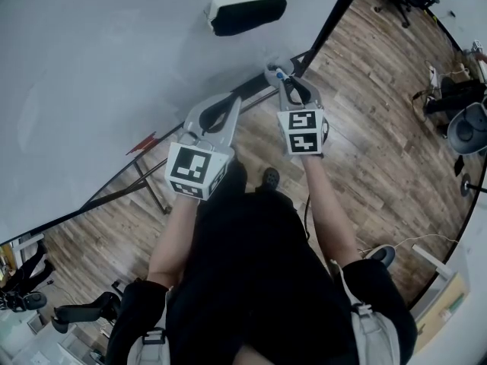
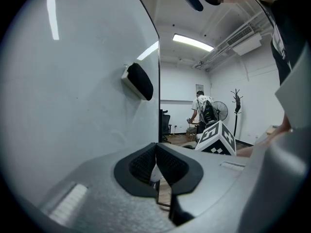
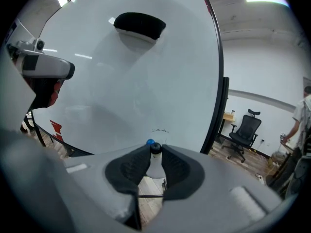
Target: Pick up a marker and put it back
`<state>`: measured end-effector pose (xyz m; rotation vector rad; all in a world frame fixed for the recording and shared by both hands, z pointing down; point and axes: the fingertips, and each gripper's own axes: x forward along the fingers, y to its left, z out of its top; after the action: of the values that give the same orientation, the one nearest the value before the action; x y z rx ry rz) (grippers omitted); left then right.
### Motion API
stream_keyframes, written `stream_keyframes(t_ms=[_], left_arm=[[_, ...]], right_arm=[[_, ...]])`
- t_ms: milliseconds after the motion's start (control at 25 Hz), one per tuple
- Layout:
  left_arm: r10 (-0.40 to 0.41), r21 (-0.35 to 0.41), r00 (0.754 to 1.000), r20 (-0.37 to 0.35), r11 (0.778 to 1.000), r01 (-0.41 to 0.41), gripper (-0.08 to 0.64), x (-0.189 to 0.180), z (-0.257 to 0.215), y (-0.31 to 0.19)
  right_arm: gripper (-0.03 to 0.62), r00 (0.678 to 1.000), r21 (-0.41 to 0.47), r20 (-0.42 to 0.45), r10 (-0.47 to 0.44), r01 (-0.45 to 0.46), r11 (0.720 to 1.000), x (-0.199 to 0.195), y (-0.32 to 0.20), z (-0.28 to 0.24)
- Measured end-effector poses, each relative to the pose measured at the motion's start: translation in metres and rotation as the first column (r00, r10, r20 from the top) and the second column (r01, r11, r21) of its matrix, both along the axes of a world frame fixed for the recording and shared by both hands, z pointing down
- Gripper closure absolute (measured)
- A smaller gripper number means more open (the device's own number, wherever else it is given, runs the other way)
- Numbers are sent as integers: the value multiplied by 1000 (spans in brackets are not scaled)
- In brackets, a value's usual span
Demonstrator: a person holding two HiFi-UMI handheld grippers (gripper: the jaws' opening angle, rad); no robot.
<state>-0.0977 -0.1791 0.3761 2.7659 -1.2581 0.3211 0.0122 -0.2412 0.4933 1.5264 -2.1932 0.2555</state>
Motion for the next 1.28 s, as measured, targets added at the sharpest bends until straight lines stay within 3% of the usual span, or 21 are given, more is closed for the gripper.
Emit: stream_keyframes(t_ms=[840, 1280], left_arm=[[-67, 31, 996, -56, 997, 68, 549, 19, -12, 42], [-81, 40, 994, -74, 996, 84, 549, 38, -12, 45]], right_arm=[[526, 999, 118, 36, -35, 30, 993, 29, 46, -56], [526, 991, 216, 80, -106, 87, 973, 43, 74, -108]])
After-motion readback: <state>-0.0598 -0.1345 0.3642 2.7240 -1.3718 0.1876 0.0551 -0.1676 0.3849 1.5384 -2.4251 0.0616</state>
